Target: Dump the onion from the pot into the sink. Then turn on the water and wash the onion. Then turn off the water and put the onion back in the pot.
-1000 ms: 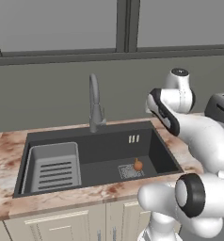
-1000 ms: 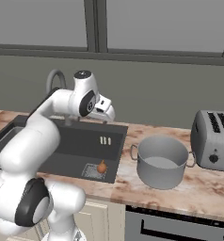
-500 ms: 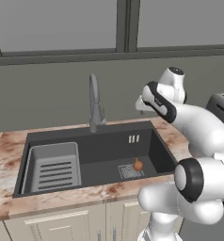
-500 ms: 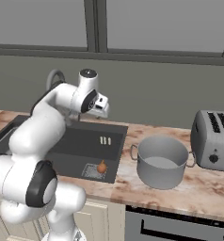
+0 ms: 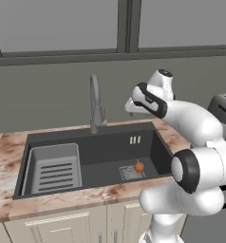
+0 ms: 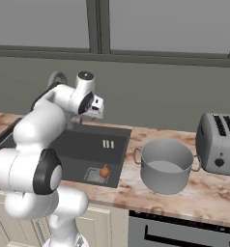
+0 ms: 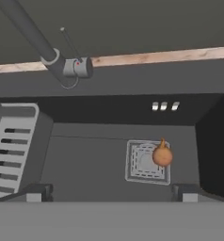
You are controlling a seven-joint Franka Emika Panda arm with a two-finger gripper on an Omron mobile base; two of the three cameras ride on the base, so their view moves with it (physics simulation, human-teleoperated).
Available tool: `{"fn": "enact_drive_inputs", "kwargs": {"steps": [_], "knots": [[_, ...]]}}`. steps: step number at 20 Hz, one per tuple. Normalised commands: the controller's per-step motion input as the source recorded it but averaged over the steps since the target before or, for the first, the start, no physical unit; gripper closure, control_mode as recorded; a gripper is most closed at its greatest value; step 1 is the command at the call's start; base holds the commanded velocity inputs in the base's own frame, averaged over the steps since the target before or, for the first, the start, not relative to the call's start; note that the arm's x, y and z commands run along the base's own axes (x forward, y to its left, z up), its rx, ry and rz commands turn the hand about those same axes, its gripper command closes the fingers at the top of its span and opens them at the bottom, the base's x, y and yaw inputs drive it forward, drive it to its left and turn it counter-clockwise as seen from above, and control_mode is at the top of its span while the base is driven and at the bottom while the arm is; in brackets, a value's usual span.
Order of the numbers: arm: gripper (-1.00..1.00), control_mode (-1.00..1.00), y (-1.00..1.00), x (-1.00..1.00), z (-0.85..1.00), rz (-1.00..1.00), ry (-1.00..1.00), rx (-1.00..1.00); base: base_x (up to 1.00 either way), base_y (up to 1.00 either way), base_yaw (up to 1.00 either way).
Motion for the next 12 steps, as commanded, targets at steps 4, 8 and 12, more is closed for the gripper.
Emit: {"fn": "enact_drive_inputs", "kwargs": {"steps": [4,8,12], "knots": [[-1.0,-1.0,0.28,0.11,-0.35,0.09,-0.04,0.04,0.0,0.0,0.0],[-1.0,-1.0,0.27,0.21,-0.31,0.1,-0.04,0.06,0.0,0.0,0.0],[-1.0,-1.0,0.32,0.33,-0.18,0.08,-0.04,0.04,0.0,0.0,0.0]]}}
